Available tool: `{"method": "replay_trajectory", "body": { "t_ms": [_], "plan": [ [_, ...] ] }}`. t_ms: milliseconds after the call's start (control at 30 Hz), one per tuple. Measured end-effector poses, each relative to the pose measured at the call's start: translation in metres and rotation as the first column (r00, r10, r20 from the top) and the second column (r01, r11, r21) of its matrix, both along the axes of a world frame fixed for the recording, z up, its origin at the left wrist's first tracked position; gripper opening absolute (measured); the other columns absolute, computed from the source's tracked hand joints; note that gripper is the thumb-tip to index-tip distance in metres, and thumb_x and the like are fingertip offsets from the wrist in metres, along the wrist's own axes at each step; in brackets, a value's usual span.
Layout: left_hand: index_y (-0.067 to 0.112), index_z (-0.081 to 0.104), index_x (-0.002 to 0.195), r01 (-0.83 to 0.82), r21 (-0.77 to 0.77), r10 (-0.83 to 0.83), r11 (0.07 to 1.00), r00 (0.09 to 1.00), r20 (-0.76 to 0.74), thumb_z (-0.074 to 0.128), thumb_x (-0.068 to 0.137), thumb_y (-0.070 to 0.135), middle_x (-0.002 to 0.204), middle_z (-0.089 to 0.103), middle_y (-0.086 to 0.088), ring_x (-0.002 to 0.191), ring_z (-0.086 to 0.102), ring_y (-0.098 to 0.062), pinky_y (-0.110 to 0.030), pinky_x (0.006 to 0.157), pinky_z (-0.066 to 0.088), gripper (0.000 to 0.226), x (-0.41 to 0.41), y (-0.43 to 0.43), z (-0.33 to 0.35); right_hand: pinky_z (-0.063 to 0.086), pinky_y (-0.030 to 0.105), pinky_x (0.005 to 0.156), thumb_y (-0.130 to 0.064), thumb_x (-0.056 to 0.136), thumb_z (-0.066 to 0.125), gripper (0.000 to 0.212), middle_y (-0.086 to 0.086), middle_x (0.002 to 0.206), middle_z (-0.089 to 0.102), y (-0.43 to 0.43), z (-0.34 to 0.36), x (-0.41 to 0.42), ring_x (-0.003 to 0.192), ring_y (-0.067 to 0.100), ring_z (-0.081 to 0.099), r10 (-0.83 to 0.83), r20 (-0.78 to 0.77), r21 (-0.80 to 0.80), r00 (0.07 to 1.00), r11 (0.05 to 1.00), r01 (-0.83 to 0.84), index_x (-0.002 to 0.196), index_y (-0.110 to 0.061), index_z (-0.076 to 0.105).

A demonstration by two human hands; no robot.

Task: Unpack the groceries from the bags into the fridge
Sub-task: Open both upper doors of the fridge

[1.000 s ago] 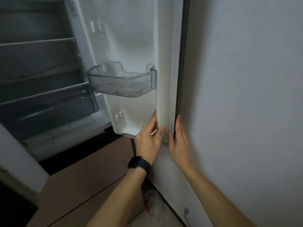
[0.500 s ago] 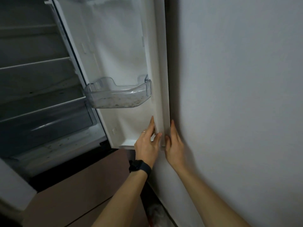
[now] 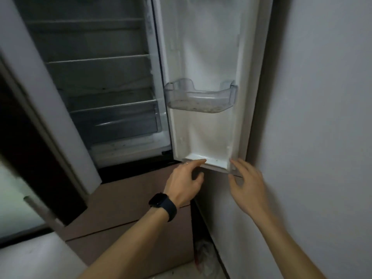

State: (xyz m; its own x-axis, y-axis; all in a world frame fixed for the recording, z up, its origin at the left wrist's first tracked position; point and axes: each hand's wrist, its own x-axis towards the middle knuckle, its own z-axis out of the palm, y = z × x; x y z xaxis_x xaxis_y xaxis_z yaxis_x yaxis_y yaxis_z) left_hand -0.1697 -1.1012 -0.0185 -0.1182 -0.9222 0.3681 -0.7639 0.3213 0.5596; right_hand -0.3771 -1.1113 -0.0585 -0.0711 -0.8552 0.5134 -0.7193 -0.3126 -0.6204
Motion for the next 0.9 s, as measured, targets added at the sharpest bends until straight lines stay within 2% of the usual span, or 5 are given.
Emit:
{"method": "replay_trajectory", "body": {
  "t_ms": [300, 433, 567, 767, 900],
  "plan": [
    [0.032, 0.056, 0.132, -0.416, -0.142, 0.426, 0.898, 0.904, 0.049, 0.061, 0.091, 0.02, 0.134, 0.054, 0.006, 0.122, 0.05, -0.013, -0.028, 0.099, 0.045, 0.044, 0.145, 0.104, -0.03, 0.025, 0.026, 0.113, -0.031, 0.097, 0.061, 0.032, -0.021, 0.138, 0.049, 0.054, -0.009, 0.157, 0.137, 0.004, 0.036, 0.484, 0.096, 0.147, 0.87, 0.857, -0.494, 0.129, -0.037, 0.062],
    [0.024, 0.056, 0.132, -0.667, -0.35, 0.649, 0.657, 0.738, -0.188, 0.07, 0.085, 0.018, 0.144, 0.039, -0.005, 0.129, 0.04, -0.013, -0.012, 0.098, 0.033, 0.049, 0.192, 0.129, -0.008, 0.035, 0.026, 0.11, -0.035, 0.097, 0.061, 0.032, -0.026, 0.134, 0.051, 0.057, -0.001, 0.224, 0.131, 0.0, 0.044, 0.602, 0.346, 0.238, 0.719, 0.685, -0.688, 0.126, -0.047, 0.055],
    [0.024, 0.036, 0.144, -0.809, -0.335, 0.709, 0.482, 0.585, -0.393, 0.075, 0.083, 0.03, 0.15, 0.026, -0.007, 0.137, 0.031, -0.018, -0.01, 0.104, 0.023, 0.073, 0.234, 0.128, 0.02, 0.037, 0.022, 0.103, -0.03, 0.099, 0.059, 0.039, -0.017, 0.142, 0.05, 0.051, 0.015, 0.285, 0.132, 0.004, 0.044, 0.57, 0.567, 0.196, 0.595, 0.607, -0.77, 0.137, -0.037, 0.052],
    [0.038, 0.017, 0.152, -0.777, -0.254, 0.644, 0.576, 0.623, -0.443, 0.081, 0.08, 0.031, 0.155, 0.022, 0.007, 0.14, 0.027, -0.009, -0.036, 0.113, 0.034, 0.097, 0.263, 0.107, 0.023, 0.026, 0.042, 0.118, -0.044, 0.101, 0.049, 0.068, -0.011, 0.164, 0.014, 0.027, 0.046, 0.363, 0.147, 0.012, 0.019, 0.566, 0.589, 0.149, 0.577, 0.626, -0.765, 0.157, -0.04, 0.01],
    [0.048, 0.008, 0.151, -0.74, -0.303, 0.655, 0.601, 0.673, -0.343, 0.08, 0.081, 0.024, 0.154, 0.028, 0.006, 0.135, 0.03, -0.007, -0.044, 0.113, 0.037, 0.104, 0.276, 0.107, 0.017, 0.019, 0.049, 0.122, -0.057, 0.099, 0.038, 0.073, -0.003, 0.167, 0.01, 0.012, 0.049, 0.4, 0.152, 0.023, 0.015, 0.535, 0.592, 0.187, 0.603, 0.636, -0.748, 0.158, -0.036, 0.0]
  ]
}}
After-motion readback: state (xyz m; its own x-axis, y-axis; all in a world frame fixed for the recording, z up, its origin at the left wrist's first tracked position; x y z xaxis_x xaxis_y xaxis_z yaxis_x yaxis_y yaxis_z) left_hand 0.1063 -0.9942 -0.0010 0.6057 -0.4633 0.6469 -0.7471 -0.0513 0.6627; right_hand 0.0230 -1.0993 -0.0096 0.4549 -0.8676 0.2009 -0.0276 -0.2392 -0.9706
